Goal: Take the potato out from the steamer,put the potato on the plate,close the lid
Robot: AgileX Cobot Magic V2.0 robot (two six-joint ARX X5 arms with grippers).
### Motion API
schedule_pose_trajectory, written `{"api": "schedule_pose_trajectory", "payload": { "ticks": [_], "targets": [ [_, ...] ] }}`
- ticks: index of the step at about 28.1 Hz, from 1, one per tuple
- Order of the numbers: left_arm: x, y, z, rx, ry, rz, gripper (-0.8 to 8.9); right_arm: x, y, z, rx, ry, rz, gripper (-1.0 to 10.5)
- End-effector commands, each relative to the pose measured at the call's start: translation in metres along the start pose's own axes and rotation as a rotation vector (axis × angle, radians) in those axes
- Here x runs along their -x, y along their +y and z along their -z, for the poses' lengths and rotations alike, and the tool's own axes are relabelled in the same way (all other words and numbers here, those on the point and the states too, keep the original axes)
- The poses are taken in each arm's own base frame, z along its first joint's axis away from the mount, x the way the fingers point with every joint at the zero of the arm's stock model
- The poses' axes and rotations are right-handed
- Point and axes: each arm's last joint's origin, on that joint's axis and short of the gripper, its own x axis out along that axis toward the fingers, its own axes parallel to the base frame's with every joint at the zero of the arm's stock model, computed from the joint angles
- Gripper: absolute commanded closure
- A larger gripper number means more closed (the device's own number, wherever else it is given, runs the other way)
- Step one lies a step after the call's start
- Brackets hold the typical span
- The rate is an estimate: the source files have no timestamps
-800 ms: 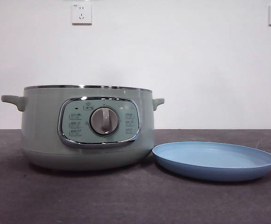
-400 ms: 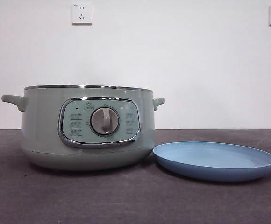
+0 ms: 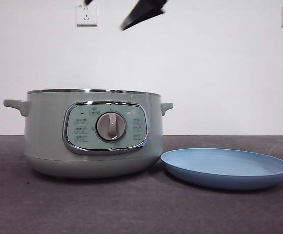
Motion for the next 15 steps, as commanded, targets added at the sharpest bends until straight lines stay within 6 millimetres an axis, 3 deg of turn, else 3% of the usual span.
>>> {"api": "schedule_pose_trajectory", "payload": {
  "ticks": [1, 7, 15],
  "targets": [
    [-0.004, -0.001, 0.001, 0.007, 0.027, -0.009, 8.22, -0.026, 0.004, -0.007, 0.042, 0.051, 0.033, 4.7],
    [-0.003, -0.001, 0.006, 0.007, 0.079, 0.002, 8.22, -0.093, -0.005, 0.013, 0.046, 0.240, 0.071, 4.7],
    [-0.004, -0.001, 0.006, 0.014, 0.080, 0.002, 8.22, -0.144, -0.014, 0.044, 0.033, 0.401, 0.061, 4.7]
  ]
}}
